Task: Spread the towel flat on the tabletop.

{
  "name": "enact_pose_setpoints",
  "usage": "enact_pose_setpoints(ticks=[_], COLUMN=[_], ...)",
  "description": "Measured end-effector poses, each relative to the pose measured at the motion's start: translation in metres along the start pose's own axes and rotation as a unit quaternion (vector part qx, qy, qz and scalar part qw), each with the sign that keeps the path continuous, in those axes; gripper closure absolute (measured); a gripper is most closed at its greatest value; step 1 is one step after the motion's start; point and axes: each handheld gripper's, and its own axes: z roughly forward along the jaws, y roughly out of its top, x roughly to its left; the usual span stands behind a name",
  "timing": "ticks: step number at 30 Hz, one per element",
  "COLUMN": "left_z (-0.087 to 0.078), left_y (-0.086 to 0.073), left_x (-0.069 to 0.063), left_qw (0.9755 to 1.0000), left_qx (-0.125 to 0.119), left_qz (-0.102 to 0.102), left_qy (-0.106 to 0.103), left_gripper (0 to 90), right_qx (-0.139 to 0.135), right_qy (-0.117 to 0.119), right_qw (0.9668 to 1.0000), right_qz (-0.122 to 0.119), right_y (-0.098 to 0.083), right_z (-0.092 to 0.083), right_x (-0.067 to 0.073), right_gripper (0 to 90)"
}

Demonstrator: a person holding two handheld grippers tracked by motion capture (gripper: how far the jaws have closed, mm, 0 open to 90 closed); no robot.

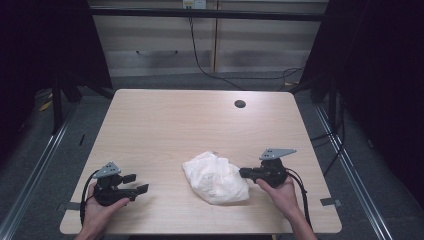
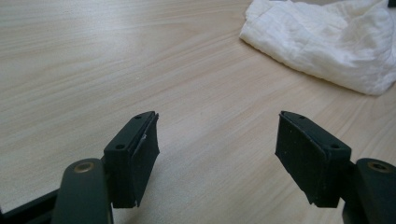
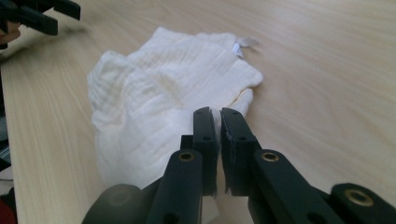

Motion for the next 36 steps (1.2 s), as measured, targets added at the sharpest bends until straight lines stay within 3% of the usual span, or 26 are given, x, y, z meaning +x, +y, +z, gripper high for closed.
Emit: enact_pose_setpoints(ticks=[8,15,23,24,30,33,36], left_z=[0.0,0.0,0.0,0.0,-0.001,-0.003,-0.004], left_y=[0.0,0.0,0.0,0.0,0.0,0.0,-0.001], left_x=[0.0,0.001,0.001,0.001,0.002,0.002,0.003], left_qw=[1.0,1.0,1.0,1.0,1.0,1.0,1.0], left_qx=[0.002,0.0,-0.001,-0.001,-0.002,-0.005,-0.005], left_qz=[0.0,-0.002,-0.003,-0.002,-0.002,-0.003,-0.005], left_qy=[0.002,0.0,0.001,0.001,0.002,0.003,0.004], left_gripper=[29.7,29.6,29.6,29.6,29.6,29.6,29.6], right_qx=[-0.019,-0.045,-0.081,-0.091,-0.123,-0.13,-0.104], right_qy=[-0.008,0.0,0.002,0.006,0.015,0.023,0.027], right_qw=[0.9998,0.9989,0.9961,0.9952,0.9909,0.9893,0.9921], right_qz=[-0.007,-0.013,-0.035,-0.037,-0.054,-0.062,-0.066], right_y=[0.017,0.034,0.077,0.089,0.116,0.112,0.093], right_z=[-0.005,-0.012,-0.024,-0.024,-0.025,-0.027,-0.024], right_x=[-0.005,-0.005,-0.003,-0.005,0.001,0.006,0.01], right_gripper=[88.0,89.1,89.4,89.5,89.6,89.7,89.8])
